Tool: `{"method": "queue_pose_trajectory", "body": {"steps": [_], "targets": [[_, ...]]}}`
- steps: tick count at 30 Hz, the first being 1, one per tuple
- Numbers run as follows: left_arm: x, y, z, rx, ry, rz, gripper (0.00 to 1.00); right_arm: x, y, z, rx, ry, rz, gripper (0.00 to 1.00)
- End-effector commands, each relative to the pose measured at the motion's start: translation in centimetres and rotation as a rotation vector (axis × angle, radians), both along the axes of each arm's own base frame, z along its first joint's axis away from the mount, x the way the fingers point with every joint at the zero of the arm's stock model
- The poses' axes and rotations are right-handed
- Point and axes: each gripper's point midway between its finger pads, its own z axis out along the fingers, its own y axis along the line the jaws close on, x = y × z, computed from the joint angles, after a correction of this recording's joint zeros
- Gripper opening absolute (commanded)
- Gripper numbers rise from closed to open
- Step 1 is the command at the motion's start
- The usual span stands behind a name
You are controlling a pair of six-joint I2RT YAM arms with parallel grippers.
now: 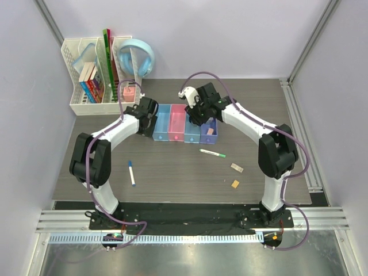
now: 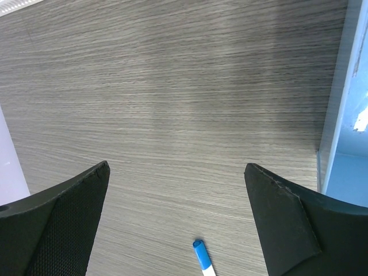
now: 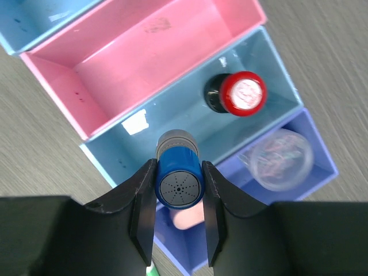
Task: Sort the stationery into containers
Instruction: Place the stationery in the storage box.
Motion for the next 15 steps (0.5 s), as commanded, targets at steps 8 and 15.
{"method": "queue_pose_trajectory", "body": {"steps": [8, 15], "targets": [[2.0, -0.8, 0.7, -0.006, -0.045, -0.02, 1.0, 0.4, 2.7, -1.8, -0.002, -0.016, 0.034, 0.18], [2.0, -0.8, 0.6, -0.002, -0.044, -0.029, 1.0, 0.2, 3.2, -4.3, -0.032, 0.011, 0.048, 0.21]]}}
